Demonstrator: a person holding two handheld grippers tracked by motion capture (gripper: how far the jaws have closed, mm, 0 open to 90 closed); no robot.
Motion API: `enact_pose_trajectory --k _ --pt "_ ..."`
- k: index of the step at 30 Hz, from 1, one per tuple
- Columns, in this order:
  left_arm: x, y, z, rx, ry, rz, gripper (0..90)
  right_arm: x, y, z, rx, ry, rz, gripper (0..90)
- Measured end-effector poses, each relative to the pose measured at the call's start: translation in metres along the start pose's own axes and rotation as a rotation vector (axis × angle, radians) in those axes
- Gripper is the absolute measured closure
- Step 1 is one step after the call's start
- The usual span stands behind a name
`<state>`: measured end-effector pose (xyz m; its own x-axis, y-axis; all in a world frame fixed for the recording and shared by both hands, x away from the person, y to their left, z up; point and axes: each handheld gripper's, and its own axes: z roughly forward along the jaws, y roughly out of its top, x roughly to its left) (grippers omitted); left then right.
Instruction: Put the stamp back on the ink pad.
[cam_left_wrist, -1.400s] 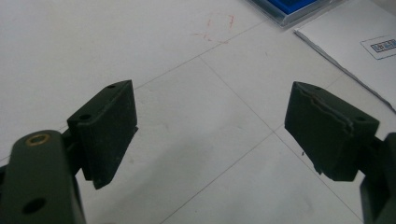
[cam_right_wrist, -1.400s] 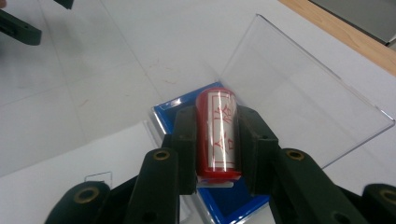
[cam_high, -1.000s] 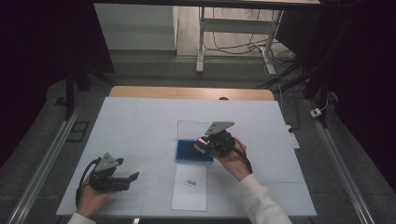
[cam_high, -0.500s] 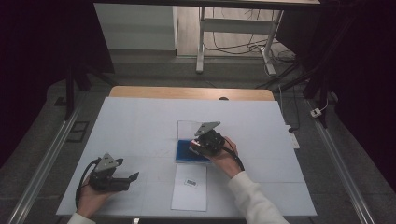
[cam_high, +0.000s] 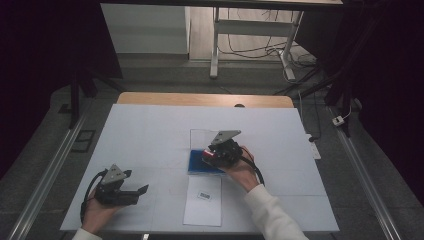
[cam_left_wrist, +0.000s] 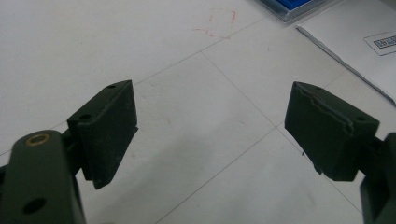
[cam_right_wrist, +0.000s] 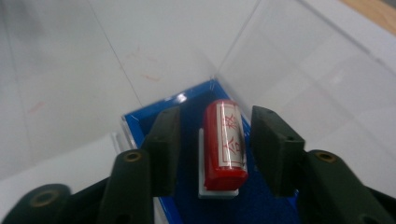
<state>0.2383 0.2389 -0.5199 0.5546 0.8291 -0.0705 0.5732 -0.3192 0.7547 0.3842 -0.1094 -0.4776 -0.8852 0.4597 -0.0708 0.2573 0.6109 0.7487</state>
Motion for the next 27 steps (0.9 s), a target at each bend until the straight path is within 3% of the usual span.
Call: enact_pose_trajectory --k 2,6,11,12,17,27 --pt "0.0 0.0 0.0 -0.001 -0.001 -0.001 17.1 0.0 0.0 -0.003 -0.008 -0.003 -0.001 47.6" --pt "0.001 0.0 -0.001 -0.003 -0.002 -0.005 17.1 0.0 -0.003 -0.022 -0.075 -0.003 0.016 45.4" --pt "0.0 0.0 -0.002 -0.004 -0.007 -0.005 17.0 0.002 -0.019 -0.045 -0.125 -0.047 0.031 42.3" --pt "0.0 0.0 -0.002 -0.005 -0.006 -0.005 17.1 0.003 -0.029 -0.055 -0.136 -0.075 0.034 42.2" --pt "0.0 0.0 -0.003 -0.01 -0.011 -0.004 17.1 0.003 -0.047 -0.071 -0.15 -0.103 0.049 42.2" --pt "-0.001 -0.003 -0.004 -0.009 -0.017 -0.001 17.0 -0.003 -0.101 -0.104 -0.113 -0.148 0.099 41.8"
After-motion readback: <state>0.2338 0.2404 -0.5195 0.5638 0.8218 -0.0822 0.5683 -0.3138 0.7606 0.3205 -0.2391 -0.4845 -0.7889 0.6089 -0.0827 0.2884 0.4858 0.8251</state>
